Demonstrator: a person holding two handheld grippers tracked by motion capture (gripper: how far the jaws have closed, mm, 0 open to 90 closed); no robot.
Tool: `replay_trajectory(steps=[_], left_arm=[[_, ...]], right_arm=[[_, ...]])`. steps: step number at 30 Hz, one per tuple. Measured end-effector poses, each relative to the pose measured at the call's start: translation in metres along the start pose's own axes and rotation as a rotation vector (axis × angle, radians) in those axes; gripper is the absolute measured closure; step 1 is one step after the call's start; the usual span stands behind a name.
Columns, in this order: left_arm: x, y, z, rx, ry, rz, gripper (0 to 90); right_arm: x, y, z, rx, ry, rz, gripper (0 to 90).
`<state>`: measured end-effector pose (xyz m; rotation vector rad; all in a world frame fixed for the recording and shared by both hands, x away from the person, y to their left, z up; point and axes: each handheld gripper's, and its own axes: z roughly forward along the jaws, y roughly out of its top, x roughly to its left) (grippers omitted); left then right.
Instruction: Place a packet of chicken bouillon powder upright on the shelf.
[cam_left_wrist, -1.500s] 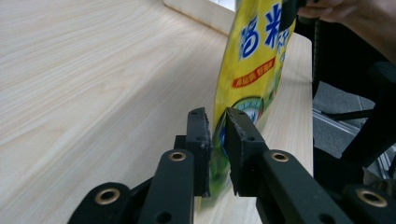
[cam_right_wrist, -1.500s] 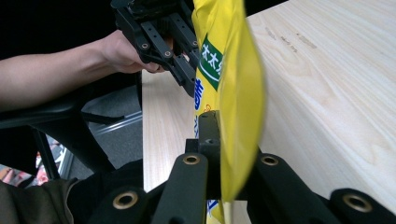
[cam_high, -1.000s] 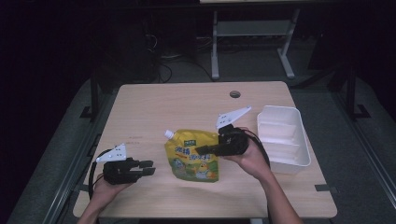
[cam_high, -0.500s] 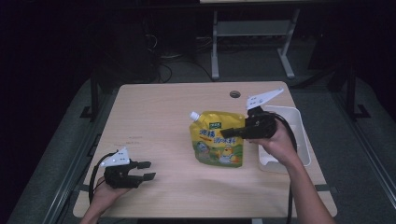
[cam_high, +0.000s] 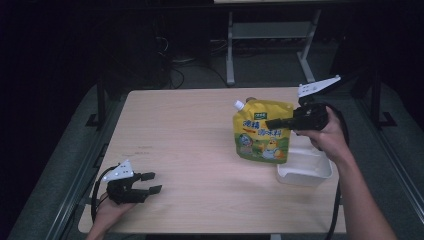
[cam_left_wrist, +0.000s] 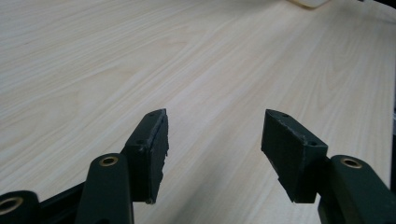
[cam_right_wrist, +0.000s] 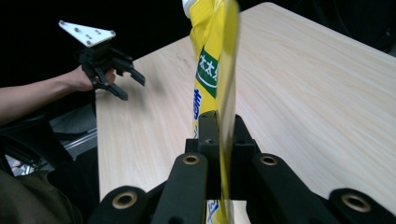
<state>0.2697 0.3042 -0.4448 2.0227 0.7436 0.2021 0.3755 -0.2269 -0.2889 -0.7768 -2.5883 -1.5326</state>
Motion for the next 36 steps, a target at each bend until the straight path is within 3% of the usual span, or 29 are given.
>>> replay_trajectory(steps=[4,14,28,36], left_arm=[[0.003,-0.004,0.000,-0.017,0.023,-0.034,36.6],[0.005,-0.009,0.000,-0.031,0.058,-0.057,31.5],[0.008,-0.014,-0.004,-0.033,0.068,-0.079,31.5],[0.009,-0.016,-0.006,-0.038,0.074,-0.089,31.2]], right_arm=[[-0.014,-0.002,-0.015,-0.013,-0.020,0.014,87.2],[-0.045,-0.009,-0.050,-0.020,-0.098,0.052,87.4],[-0.077,-0.026,-0.069,0.001,-0.205,0.125,87.6],[-0.087,-0.034,-0.068,0.013,-0.224,0.146,87.6]])
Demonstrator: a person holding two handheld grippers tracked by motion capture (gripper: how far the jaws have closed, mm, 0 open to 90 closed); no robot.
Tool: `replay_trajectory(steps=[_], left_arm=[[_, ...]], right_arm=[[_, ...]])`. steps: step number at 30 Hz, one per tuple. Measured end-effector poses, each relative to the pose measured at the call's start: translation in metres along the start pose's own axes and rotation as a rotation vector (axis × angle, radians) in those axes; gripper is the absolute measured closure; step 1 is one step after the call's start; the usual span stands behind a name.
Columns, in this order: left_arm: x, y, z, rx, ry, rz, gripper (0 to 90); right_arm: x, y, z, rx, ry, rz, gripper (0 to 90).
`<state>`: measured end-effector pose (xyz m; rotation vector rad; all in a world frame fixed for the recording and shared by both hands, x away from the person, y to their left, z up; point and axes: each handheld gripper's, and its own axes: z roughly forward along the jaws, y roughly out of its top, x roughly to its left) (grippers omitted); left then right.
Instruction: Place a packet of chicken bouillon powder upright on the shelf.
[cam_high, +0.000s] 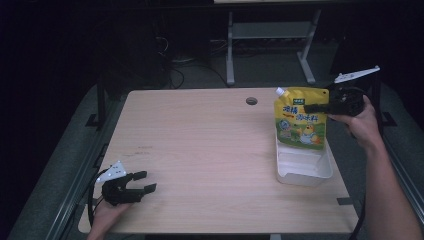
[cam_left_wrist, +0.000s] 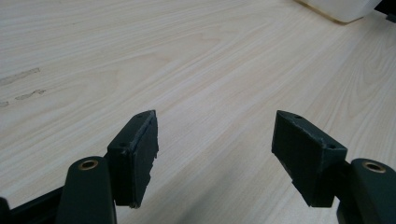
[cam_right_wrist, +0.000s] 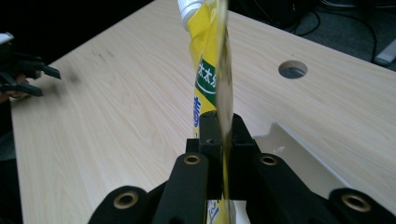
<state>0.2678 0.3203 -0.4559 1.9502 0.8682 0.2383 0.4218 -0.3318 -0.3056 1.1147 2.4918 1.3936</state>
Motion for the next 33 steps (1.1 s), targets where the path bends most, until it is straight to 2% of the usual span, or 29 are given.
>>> replay_trajectory(steps=[11,19,26,33], left_arm=[[-0.001,0.000,0.002,0.006,-0.012,0.005,31.2],[0.000,0.001,0.002,0.003,-0.022,0.006,31.2],[-0.002,0.002,0.003,0.005,-0.037,0.020,31.2],[-0.003,0.003,0.006,0.012,-0.049,0.031,31.1]], right_arm=[[-0.006,-0.019,0.014,0.008,-0.014,0.031,86.8],[-0.006,-0.030,0.016,-0.003,-0.017,0.062,84.3],[-0.009,-0.042,0.008,-0.036,-0.031,0.108,80.8],[-0.008,-0.052,-0.004,-0.068,-0.061,0.139,69.8]])
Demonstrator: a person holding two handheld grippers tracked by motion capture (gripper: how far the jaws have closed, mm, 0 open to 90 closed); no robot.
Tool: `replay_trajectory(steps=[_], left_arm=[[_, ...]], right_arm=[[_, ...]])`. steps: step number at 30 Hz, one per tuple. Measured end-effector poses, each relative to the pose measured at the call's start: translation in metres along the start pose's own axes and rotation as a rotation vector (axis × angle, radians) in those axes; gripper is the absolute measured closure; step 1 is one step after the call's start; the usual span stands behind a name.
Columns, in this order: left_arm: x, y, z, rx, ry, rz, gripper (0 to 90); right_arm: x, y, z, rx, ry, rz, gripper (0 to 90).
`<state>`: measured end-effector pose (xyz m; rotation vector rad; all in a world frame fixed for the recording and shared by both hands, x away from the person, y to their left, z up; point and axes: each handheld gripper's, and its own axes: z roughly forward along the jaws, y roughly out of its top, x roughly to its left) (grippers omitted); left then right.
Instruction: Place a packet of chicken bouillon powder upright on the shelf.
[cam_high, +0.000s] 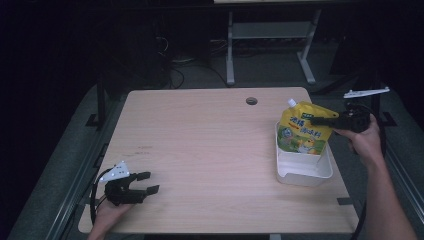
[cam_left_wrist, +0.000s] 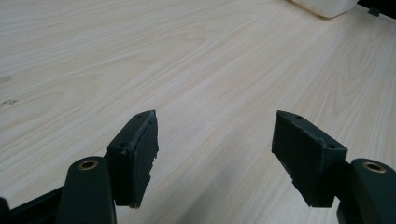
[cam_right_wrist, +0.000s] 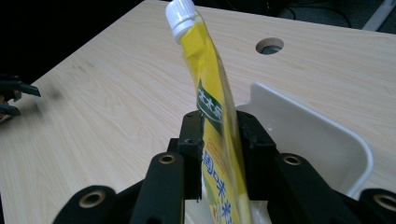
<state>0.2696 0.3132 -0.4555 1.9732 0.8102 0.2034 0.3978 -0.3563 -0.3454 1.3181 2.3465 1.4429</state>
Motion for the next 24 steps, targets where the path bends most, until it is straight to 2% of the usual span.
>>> replay_trajectory(steps=[6,11,14,16,20,24], left_arm=[[0.000,0.001,0.002,0.004,-0.009,0.003,30.9],[0.000,0.002,0.003,0.006,-0.012,0.005,30.8],[0.000,0.002,0.003,0.009,-0.014,0.005,30.7],[0.000,0.002,0.003,0.010,-0.013,0.005,30.7],[0.000,0.002,0.002,0.012,-0.014,0.003,30.7],[0.001,0.002,0.000,0.008,-0.012,0.005,30.7]], right_arm=[[0.002,0.003,-0.007,-0.029,-0.005,0.003,66.9],[0.007,0.015,-0.013,-0.048,-0.017,-0.020,65.1],[0.011,0.022,-0.015,-0.041,-0.021,-0.034,65.1],[0.014,0.027,-0.016,-0.048,-0.016,-0.042,64.7],[0.018,0.036,-0.020,-0.095,0.003,-0.055,64.6],[0.023,0.043,-0.020,-0.094,-0.002,-0.069,63.8]])
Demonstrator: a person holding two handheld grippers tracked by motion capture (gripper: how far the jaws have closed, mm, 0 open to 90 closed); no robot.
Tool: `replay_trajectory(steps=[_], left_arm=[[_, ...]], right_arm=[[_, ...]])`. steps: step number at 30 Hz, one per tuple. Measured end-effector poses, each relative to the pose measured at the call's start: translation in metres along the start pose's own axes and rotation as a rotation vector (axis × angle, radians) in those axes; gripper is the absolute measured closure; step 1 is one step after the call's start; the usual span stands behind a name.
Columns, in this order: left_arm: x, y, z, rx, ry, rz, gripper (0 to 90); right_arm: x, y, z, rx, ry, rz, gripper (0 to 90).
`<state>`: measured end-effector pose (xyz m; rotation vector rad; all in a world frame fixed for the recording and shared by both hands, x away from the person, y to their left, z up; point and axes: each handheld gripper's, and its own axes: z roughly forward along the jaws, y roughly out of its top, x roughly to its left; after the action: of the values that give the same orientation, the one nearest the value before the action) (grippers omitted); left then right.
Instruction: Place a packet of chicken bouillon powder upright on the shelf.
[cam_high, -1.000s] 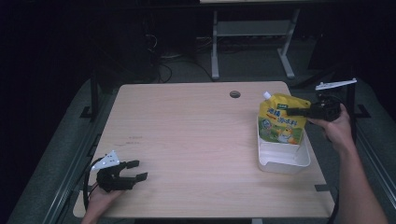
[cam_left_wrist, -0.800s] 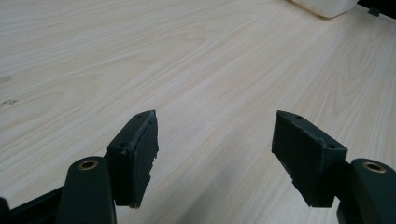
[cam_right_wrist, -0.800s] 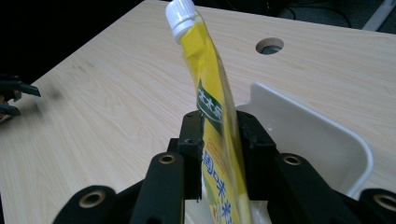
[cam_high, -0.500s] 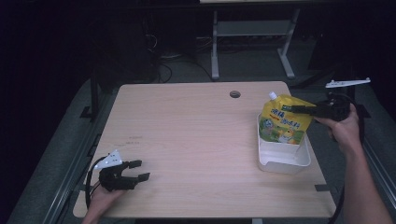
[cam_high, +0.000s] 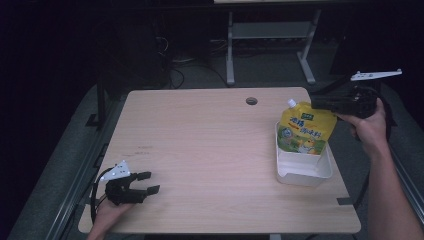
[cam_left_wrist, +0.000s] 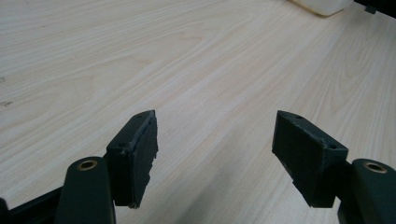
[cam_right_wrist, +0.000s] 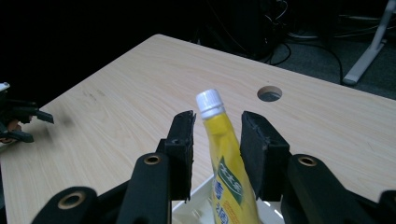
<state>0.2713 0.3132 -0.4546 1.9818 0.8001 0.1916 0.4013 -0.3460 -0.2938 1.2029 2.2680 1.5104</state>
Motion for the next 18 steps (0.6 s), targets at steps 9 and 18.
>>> replay_trajectory(steps=[9,18], left_arm=[[0.000,0.000,-0.001,0.006,-0.008,0.006,30.7],[0.000,0.001,0.001,0.015,-0.028,0.020,30.1]], right_arm=[[0.015,0.008,-0.004,0.007,-0.013,-0.044,60.2],[0.030,0.004,-0.020,0.022,-0.046,-0.081,57.2]])
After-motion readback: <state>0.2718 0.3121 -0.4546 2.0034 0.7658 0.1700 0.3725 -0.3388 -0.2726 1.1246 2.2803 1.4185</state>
